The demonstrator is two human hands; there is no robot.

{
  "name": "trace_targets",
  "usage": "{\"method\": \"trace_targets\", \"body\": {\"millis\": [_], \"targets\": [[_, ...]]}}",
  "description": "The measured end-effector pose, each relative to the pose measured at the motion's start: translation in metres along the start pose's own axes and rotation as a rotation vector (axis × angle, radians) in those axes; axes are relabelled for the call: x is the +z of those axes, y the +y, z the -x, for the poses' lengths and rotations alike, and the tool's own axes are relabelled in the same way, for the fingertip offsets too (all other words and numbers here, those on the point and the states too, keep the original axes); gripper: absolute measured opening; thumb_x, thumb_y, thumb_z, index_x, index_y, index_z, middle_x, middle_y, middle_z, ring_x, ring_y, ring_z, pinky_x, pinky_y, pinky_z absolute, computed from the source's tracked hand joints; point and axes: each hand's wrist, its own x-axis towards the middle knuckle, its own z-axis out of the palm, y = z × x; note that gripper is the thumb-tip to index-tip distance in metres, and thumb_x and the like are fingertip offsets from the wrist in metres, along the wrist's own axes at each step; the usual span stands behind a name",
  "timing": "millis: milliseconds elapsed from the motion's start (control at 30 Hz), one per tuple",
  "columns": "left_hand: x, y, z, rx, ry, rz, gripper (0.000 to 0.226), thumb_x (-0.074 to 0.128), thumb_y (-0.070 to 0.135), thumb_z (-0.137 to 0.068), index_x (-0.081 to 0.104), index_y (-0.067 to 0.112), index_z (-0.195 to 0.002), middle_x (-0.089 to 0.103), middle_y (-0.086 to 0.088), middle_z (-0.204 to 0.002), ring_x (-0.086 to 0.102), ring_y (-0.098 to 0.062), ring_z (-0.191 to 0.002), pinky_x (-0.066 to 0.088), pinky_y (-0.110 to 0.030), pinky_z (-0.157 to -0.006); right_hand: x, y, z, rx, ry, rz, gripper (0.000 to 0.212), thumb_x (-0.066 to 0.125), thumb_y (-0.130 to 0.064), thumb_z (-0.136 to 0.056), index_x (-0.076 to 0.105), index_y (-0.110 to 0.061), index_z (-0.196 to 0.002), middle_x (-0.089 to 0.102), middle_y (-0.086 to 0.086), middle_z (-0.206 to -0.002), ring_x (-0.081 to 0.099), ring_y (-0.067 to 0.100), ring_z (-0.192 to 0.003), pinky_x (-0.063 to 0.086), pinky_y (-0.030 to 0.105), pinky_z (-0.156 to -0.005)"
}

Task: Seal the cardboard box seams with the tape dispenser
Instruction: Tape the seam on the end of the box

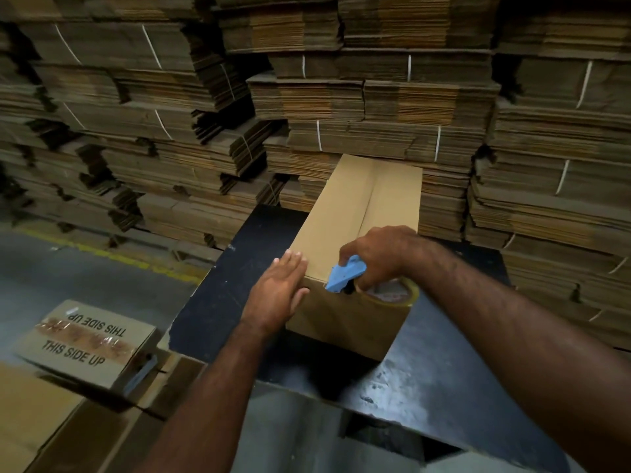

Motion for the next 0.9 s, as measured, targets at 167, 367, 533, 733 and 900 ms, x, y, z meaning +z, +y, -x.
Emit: {"method": "trace_targets", "body": {"millis": [167,367,533,733,900], "targets": [[-0.002,-0.018,-0.002,0.025,0.081,0.026,0.069,0.078,0.001,-0.076,0.055,0.011,-0.140,0.054,-0.009,-0.145,0.050,-0.024,-0.135,0.028,-0.042,-0.118,-0.004,-0.003,-0.006,0.007,-0.010,-0.041,0.056,0.070,-0.052,-0.076,0.050,-0.041,-0.126,0.061,-0.005,-0.110,0.054,0.015,-0.093,0.050,0.036,-0.076],[-0.020,-0.030,-0.031,0.017,0.036,-0.009,0.057,0.073,0.011,-0.085,0.055,0.013,-0.138,0.053,-0.007,-0.146,0.046,-0.023,-0.136,0.018,-0.035,-0.118,-0.018,-0.025,-0.023,0.040,0.028,-0.061,0.052,0.069,-0.047,-0.079,0.054,-0.031,-0.126,0.058,-0.003,-0.106,0.055,0.018,-0.095,0.052,0.040,-0.081],[0.007,-0.016,-0.019,0.081,0.003,0.038,0.062,0.071,0.014,-0.087,0.048,0.008,-0.144,0.050,-0.011,-0.148,0.044,-0.027,-0.139,0.028,-0.044,-0.119,-0.013,-0.017,-0.028,0.036,0.014,-0.061,0.055,0.069,-0.054,-0.075,0.053,-0.039,-0.125,0.055,-0.007,-0.101,0.053,0.016,-0.093,0.051,0.041,-0.083],[0.010,-0.029,-0.018,0.072,0.056,0.087,0.055,0.070,0.010,-0.088,0.054,0.011,-0.141,0.055,-0.007,-0.144,0.049,-0.023,-0.135,0.029,-0.040,-0.118,-0.008,0.012,-0.007,-0.018,0.035,-0.090,0.058,0.069,-0.055,-0.072,0.053,-0.045,-0.126,0.060,-0.009,-0.107,0.051,0.015,-0.089,0.051,0.039,-0.084],[0.009,-0.030,-0.019,0.100,0.065,0.083,0.055,0.068,0.015,-0.091,0.052,0.015,-0.143,0.052,-0.003,-0.147,0.046,-0.019,-0.137,0.026,-0.036,-0.119,0.010,0.036,0.022,0.044,-0.019,-0.114,0.058,0.069,-0.057,-0.075,0.052,-0.047,-0.130,0.062,-0.008,-0.112,0.051,0.013,-0.091,0.050,0.035,-0.085]]}}
